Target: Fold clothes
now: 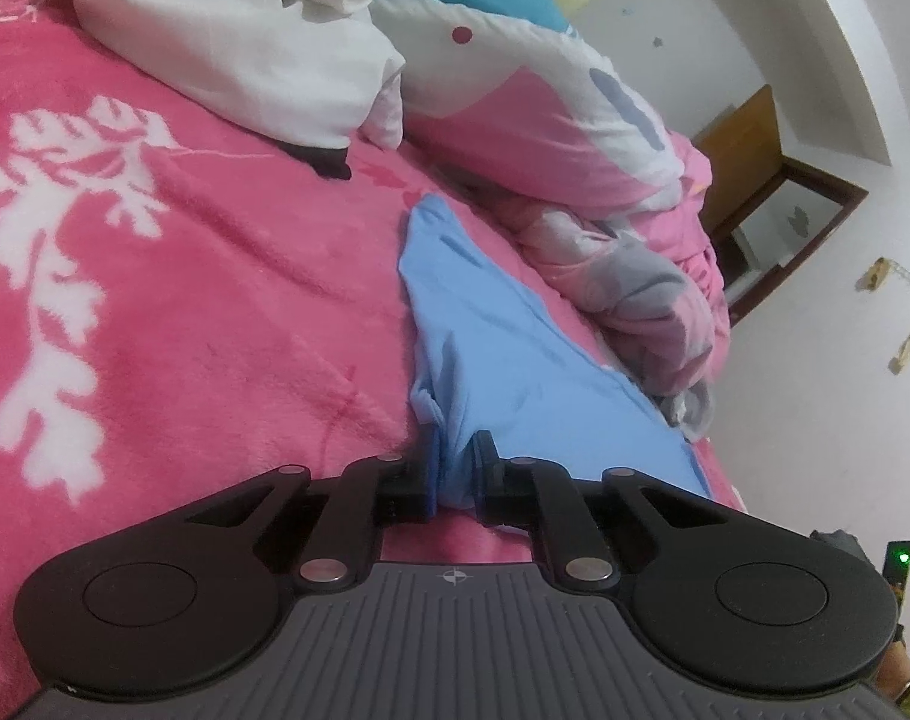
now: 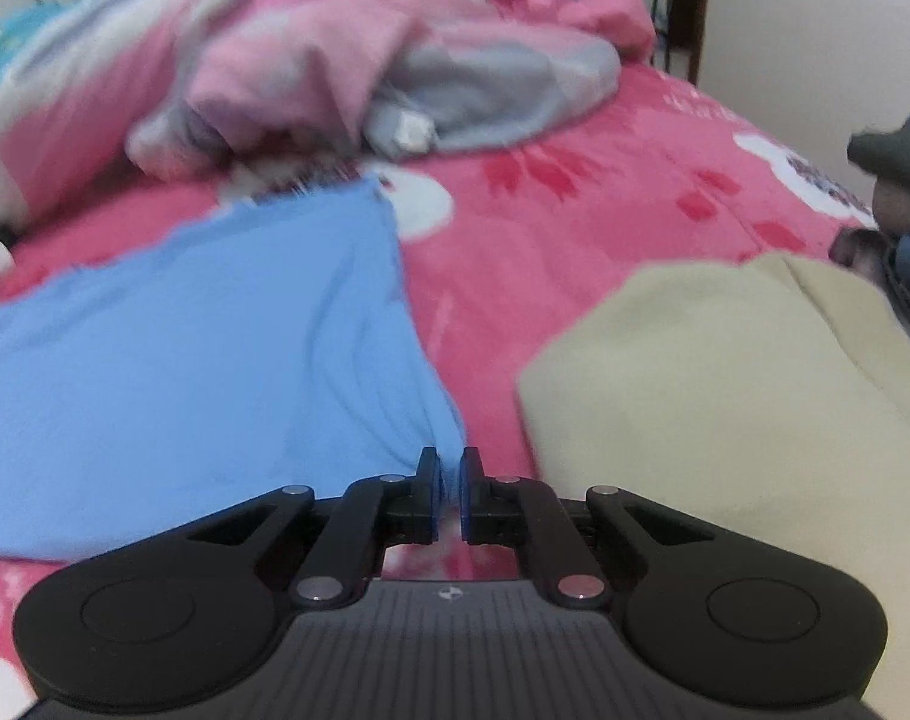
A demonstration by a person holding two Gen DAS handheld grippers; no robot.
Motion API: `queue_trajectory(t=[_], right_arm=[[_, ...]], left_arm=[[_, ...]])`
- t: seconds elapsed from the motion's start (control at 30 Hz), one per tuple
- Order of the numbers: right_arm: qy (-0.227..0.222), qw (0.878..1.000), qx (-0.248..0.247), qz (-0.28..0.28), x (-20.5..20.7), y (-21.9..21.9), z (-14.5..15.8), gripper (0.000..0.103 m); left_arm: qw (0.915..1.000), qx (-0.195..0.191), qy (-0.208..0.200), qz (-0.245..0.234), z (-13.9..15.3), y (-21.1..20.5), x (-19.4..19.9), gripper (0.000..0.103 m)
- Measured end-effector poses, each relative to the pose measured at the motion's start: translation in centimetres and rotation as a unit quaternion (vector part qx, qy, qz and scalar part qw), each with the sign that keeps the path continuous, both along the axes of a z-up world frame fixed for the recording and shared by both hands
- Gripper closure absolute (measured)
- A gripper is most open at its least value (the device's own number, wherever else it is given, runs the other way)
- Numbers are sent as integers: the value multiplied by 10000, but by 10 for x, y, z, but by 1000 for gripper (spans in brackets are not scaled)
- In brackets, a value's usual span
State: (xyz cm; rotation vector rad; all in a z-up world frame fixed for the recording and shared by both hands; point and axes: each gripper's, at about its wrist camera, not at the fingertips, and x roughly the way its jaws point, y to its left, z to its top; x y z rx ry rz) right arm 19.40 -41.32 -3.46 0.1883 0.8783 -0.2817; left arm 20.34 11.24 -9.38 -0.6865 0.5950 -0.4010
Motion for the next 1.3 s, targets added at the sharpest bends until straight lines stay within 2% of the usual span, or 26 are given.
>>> queue_trajectory(t=[0.07,0.2,0.23,0.3,0.43,0.53,0.6,0.67,0.77,0.9,0.97,1.07,1.1,1.3], right_arm=[[-38,9996,-260,-53,-3,3,1,95],[165,9883,-1492,263,-10,25,-1,100],[196,9859,-1630,328,-12,30,-1,100],[123,9822,-1830,408,-16,39,5,99],[-658,9728,-2063,819,-14,62,28,99],[-751,9679,-1994,1332,4,75,19,99],[-406,9701,-1867,1498,19,70,-3,99],[165,9682,-2160,1252,31,54,-30,100],[286,9615,-2559,958,33,52,-24,98],[-285,9565,-2472,1520,41,81,-1,98],[-395,9599,-2175,1724,59,88,-4,99],[-49,9816,-1524,1152,101,56,-32,99],[-98,9864,-1369,909,107,44,-37,100],[-548,9873,-1455,331,94,48,9,96]], left_arm=[[10000,21,-7,9,0,0,-1,95],[10000,58,-8,22,1,-1,-1,95],[10000,63,-5,23,1,-1,-1,95],[10000,82,0,28,1,-1,-2,95],[9999,115,18,34,1,-1,-1,95],[9999,130,33,53,2,-1,-1,95],[9999,150,60,61,2,-1,-1,95],[9998,173,85,56,2,-1,-1,95],[9997,225,123,43,2,-2,0,94],[9996,246,157,40,2,-3,1,94],[9996,242,171,43,2,-2,2,93],[9996,206,206,42,1,-1,2,92],[9996,170,220,39,1,0,3,92],[9989,-376,294,20,-1,12,2,88]])
